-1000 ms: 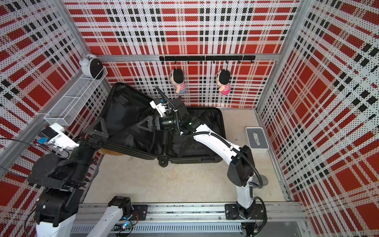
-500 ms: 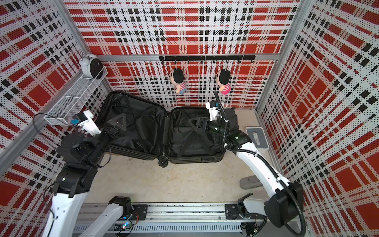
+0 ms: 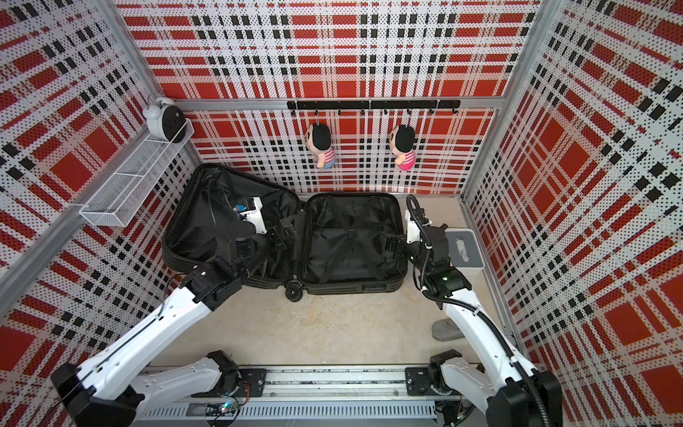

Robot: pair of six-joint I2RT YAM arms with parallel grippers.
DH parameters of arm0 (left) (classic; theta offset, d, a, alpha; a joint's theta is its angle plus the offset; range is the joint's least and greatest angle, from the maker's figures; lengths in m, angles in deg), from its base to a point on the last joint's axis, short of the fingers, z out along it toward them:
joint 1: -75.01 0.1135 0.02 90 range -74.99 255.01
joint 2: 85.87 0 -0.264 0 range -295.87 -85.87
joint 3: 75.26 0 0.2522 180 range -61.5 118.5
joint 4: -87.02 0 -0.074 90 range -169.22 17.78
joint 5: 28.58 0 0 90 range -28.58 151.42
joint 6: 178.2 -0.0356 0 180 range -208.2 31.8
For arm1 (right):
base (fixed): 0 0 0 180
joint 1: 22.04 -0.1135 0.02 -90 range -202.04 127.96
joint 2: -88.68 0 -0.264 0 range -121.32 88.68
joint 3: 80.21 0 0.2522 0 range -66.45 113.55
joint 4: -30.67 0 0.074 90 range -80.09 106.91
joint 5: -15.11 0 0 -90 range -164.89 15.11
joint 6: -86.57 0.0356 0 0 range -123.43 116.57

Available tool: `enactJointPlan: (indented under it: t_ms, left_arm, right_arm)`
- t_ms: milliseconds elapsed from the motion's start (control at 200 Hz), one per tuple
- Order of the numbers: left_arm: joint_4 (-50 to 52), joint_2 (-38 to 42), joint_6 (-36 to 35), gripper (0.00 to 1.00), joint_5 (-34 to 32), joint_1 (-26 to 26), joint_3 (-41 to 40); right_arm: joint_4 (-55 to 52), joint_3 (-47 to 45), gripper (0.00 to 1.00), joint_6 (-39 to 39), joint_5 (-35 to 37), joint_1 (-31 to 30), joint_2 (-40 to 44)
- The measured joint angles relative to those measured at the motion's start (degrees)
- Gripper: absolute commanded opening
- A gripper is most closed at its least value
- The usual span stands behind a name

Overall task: Open the suitcase zippers
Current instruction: Reset both arms

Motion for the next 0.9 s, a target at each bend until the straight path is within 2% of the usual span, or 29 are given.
enactJointPlan:
  t_ms: [160, 396, 651, 902]
  left_arm:
    - [-8.7, -2.7, -6.2, 0.98, -2.2, 1.7, -6.3]
    - [-24.7, -8.0, -13.6, 0.98, 3.5, 14.1, -18.8]
    - [-44.1, -12.4, -26.3, 0.98, 4.5, 15.8, -29.9]
    - [-57.9, -13.2, -30.4, 0.98, 4.7, 18.2, -34.2]
  right_arm:
    - [6.2, -9.0, 1.00, -3.0, 3.5, 3.2, 4.9]
    - [17.1, -17.2, 1.00, -4.0, 4.8, 8.9, 4.3]
    - [30.4, -25.9, 1.00, -2.1, 5.1, 15.6, -0.7]
    - [45.5, -28.4, 1.00, -2.7, 8.1, 15.8, -11.0]
